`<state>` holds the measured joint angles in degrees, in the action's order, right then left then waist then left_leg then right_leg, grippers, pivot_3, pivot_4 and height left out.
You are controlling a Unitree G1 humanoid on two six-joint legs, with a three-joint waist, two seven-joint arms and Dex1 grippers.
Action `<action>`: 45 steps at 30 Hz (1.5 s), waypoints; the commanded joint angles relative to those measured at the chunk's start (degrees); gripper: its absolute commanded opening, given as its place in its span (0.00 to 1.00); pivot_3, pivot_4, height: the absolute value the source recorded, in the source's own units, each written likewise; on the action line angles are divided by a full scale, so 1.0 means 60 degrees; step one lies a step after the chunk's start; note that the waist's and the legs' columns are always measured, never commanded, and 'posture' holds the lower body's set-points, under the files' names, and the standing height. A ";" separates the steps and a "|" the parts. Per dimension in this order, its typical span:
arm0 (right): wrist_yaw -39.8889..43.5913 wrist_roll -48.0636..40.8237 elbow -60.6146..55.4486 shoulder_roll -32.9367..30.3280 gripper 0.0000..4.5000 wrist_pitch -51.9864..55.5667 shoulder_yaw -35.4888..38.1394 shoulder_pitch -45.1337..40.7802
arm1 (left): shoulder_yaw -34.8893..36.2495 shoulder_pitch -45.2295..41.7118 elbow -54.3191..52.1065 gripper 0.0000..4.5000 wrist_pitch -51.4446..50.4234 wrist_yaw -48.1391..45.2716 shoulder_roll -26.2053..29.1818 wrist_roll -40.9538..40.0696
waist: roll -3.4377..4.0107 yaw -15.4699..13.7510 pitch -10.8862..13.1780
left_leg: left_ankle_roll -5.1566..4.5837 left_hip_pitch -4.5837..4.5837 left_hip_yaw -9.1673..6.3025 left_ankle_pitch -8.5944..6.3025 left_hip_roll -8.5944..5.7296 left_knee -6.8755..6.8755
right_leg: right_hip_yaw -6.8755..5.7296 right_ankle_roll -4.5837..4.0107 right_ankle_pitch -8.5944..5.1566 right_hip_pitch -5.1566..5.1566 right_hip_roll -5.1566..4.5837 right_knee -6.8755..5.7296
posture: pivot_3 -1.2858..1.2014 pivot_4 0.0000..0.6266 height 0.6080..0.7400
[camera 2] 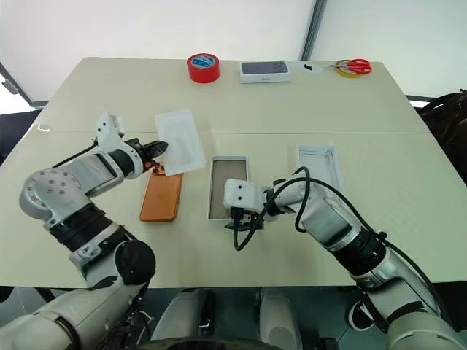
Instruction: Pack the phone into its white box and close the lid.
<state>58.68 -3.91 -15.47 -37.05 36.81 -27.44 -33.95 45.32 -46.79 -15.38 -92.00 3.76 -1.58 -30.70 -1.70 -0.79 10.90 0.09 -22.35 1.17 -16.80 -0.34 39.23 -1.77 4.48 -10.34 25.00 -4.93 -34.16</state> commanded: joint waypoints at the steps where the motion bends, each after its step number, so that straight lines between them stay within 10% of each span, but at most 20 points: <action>1: 0.0014 -0.0494 -0.0322 -0.0469 0.77 0.0025 0.1305 0.0172 | -0.0425 0.0141 -0.0535 0.00 -0.0083 0.0152 -0.0296 -0.0494 | 0.0000 0.0005 0.0000 | -0.0001 0.0000 0.0000 0.0000 0.0000 0.0000 | 0.0000 0.0000 0.0000 0.0000 0.0000 0.0001 | 0.52 0.24 0.94; 9: 0.0011 -0.0997 -0.0117 -0.1667 0.77 -0.0185 0.3160 0.0908 | -0.2233 0.1592 -0.1215 0.00 -0.0083 0.0900 -0.1426 -0.1120 | -0.0001 0.0035 0.0000 | -0.0010 0.0001 0.0005 -0.0005 -0.0002 -0.0001 | 0.0003 -0.0002 -0.0002 -0.0003 -0.0003 0.0005 | 0.52 0.24 0.94; 34: -0.0527 -0.0919 0.0077 -0.1418 0.77 -0.0342 0.2985 0.1126 | -0.3319 0.1955 -0.0919 0.00 -0.0083 0.1673 -0.1980 -0.1769 | 0.0000 0.0003 0.0000 | -0.0012 0.0002 0.0003 -0.0005 0.0007 0.0000 | 0.0006 -0.0027 -0.0016 -0.0003 0.0023 0.0009 | 0.52 0.24 0.94; 43: -0.0682 -0.0916 0.0063 -0.1301 0.78 -0.0325 0.2947 0.1100 | -0.2925 0.1791 -0.1042 0.89 -0.0083 0.1547 -0.2007 -0.2254 | 0.0000 0.0009 0.0000 | -0.0012 0.0001 0.0003 -0.0005 0.0009 0.0000 | 0.0006 -0.0027 -0.0016 -0.0003 0.0023 0.0009 | 0.52 0.24 0.94; 45: -0.0689 -0.0965 0.0120 -0.1204 0.73 -0.0309 0.2951 0.0995 | -0.2771 0.1710 -0.1108 0.90 -0.0083 0.1472 -0.1776 -0.2434 | 0.0000 0.0008 0.0000 | -0.0012 0.0002 0.0003 -0.0005 0.0009 0.0000 | 0.0006 -0.0030 -0.0018 -0.0003 0.0023 0.0009 | 0.52 0.24 0.94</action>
<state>54.85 -9.32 -14.29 -44.50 35.75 -10.39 -26.79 27.81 -34.44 -20.06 -92.00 13.40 -9.51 -43.35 -1.70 -0.75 10.90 0.02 -22.34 1.19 -16.82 -0.29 39.23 -1.74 4.30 -10.45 24.98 -4.79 -34.11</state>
